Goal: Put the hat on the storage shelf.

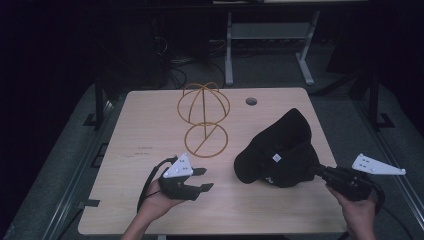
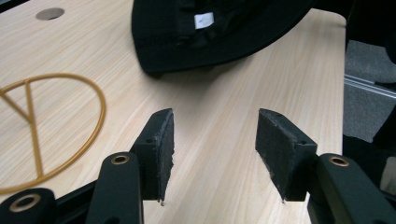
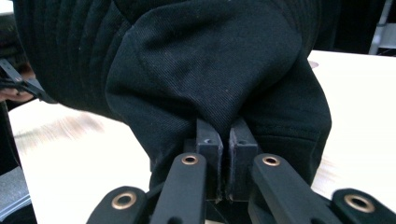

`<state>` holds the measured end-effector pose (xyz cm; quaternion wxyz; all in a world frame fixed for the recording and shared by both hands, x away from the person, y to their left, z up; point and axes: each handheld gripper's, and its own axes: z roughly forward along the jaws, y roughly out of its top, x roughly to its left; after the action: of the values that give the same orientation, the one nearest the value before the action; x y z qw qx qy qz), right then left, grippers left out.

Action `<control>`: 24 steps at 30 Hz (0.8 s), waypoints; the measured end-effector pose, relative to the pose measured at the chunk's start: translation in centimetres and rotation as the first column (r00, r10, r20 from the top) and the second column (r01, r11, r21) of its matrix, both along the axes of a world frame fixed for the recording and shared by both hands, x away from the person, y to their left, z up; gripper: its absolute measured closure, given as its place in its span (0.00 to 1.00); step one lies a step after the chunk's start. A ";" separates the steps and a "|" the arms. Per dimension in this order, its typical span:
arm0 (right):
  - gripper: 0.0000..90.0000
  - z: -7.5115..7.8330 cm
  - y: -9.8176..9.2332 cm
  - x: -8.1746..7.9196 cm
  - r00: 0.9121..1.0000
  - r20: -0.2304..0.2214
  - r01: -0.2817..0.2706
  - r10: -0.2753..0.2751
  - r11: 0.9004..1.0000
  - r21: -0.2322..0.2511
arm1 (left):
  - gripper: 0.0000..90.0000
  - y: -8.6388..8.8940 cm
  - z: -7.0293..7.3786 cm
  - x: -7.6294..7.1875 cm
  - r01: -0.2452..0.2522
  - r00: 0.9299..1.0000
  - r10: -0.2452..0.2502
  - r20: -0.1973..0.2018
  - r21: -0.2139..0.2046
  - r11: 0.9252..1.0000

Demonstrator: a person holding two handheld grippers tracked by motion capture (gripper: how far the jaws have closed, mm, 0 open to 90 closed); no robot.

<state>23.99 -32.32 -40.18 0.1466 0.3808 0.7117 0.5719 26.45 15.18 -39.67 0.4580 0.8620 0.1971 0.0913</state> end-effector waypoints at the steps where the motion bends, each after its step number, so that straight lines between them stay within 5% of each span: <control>1: 0.96 0.2 0.0 0.1 1.000 0.003 0.001 -0.001 1.000 -0.001 | 0.52 0.2 -0.1 0.0 -0.006 1.000 0.006 -0.003 -0.004 1.000; 24: 0.96 3.8 0.5 2.3 0.999 -0.034 -0.033 0.035 0.998 0.059 | 0.50 2.8 -2.4 0.1 -0.064 0.997 0.064 -0.038 -0.005 0.998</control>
<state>26.30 -31.82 -36.40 0.1129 0.3828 0.7035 0.5881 26.56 17.95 -42.06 0.4538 0.8554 0.2333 0.0891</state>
